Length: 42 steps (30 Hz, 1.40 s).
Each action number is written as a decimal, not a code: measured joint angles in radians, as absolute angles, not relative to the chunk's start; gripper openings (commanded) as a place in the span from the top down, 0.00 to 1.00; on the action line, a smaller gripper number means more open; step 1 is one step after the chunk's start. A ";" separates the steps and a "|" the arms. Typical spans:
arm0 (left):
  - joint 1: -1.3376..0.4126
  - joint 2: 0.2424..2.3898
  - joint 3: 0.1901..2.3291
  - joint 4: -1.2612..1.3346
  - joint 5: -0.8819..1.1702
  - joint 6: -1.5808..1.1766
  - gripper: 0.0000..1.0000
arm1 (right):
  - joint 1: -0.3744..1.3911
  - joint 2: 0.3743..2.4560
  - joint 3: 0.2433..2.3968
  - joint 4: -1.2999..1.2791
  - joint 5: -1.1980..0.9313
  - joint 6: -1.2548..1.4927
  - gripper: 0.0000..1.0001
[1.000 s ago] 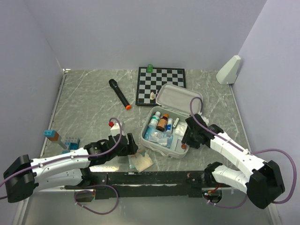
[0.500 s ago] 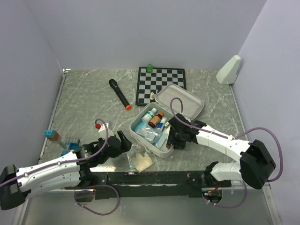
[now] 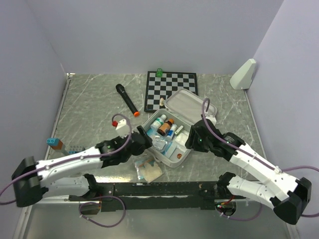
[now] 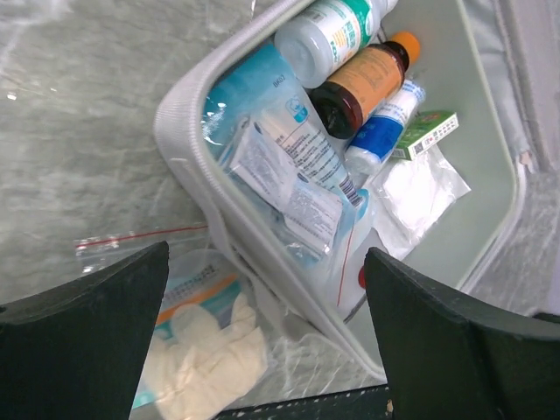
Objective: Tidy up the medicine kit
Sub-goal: Adjust the medicine box at the center of the board.
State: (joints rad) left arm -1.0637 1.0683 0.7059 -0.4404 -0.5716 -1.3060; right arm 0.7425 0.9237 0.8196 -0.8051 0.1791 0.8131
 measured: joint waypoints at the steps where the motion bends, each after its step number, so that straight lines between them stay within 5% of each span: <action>1: -1.064 1.108 0.726 -0.442 -0.568 -1.321 0.04 | 0.743 0.907 0.820 -0.811 0.185 0.809 0.43; 5: -1.064 1.225 0.778 -0.443 -0.548 -1.376 0.02 | 0.743 0.870 0.826 -0.836 0.205 0.790 0.43; 8: -1.064 1.288 0.804 -0.463 -0.535 -1.413 0.12 | 0.743 0.858 0.839 -0.846 0.221 0.779 0.43; 12: -1.064 1.359 0.834 -0.495 -0.517 -1.445 0.38 | 0.743 0.832 0.839 -0.852 0.229 0.765 0.43; 16: -1.064 1.391 0.834 -0.499 -0.501 -1.439 0.51 | 0.743 0.797 0.839 -0.853 0.240 0.759 0.43; 23: -1.060 1.399 0.857 -0.478 -0.505 -1.348 0.99 | 0.743 0.763 0.839 -0.854 0.251 0.749 0.43; 42: -1.004 1.440 0.915 -0.485 -0.516 -0.995 0.99 | 0.743 0.760 0.836 -0.849 0.277 0.714 0.43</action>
